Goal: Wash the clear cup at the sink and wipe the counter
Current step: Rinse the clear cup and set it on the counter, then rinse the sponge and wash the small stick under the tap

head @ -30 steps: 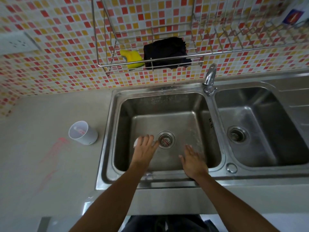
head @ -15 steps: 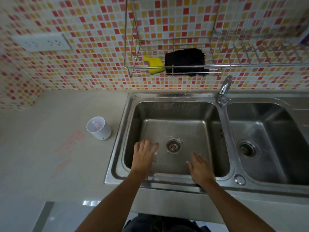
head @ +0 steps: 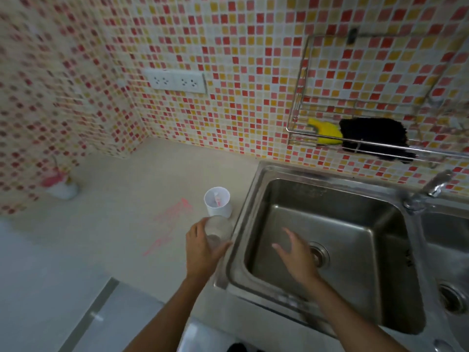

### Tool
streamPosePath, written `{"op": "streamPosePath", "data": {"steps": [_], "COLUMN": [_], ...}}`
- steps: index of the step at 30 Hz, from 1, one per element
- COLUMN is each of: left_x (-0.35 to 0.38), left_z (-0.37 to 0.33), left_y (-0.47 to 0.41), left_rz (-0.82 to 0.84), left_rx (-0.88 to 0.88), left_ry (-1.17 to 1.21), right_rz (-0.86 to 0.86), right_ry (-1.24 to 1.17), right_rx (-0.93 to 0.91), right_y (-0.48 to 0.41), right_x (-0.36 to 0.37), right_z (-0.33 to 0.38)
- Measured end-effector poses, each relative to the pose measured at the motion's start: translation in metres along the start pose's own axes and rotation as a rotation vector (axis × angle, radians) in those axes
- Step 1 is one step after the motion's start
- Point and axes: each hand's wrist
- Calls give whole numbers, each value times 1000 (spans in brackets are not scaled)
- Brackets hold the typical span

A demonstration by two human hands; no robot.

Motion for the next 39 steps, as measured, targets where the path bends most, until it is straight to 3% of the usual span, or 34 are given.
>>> {"op": "streamPosePath", "data": {"steps": [7,13,17,23,27,32,39], "left_x": [-17,-19,-28,-40,-30,-18,-22], "left_z": [51,77,78,52,20,3,-5], "left_y": [-19,-20,-18,-71,-123,-150,-162], "left_rz": [73,150,203,8,105,278,149], "left_rx": [-94,-125,-58,165,358,433,500], "left_ry": [103,190,232,77,-87,-257,-220], "right_rz": [76,99,117,126,160,172,156], "right_ry": [-56,-29,-10,-31,-58,-56,-24], "right_rx": [-121,-109,-148,-164,-142,-112,-49], "right_y": [-64,-89,-92,-102,-105,-106,-111], "right_x": [36,57,63,73,75,76,82], "right_z": [109,128,130,141,148,147,144]}}
Point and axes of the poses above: each hand's wrist, its own y-axis away from the middle knuckle, its own x-axis out of the palm, z = x × y
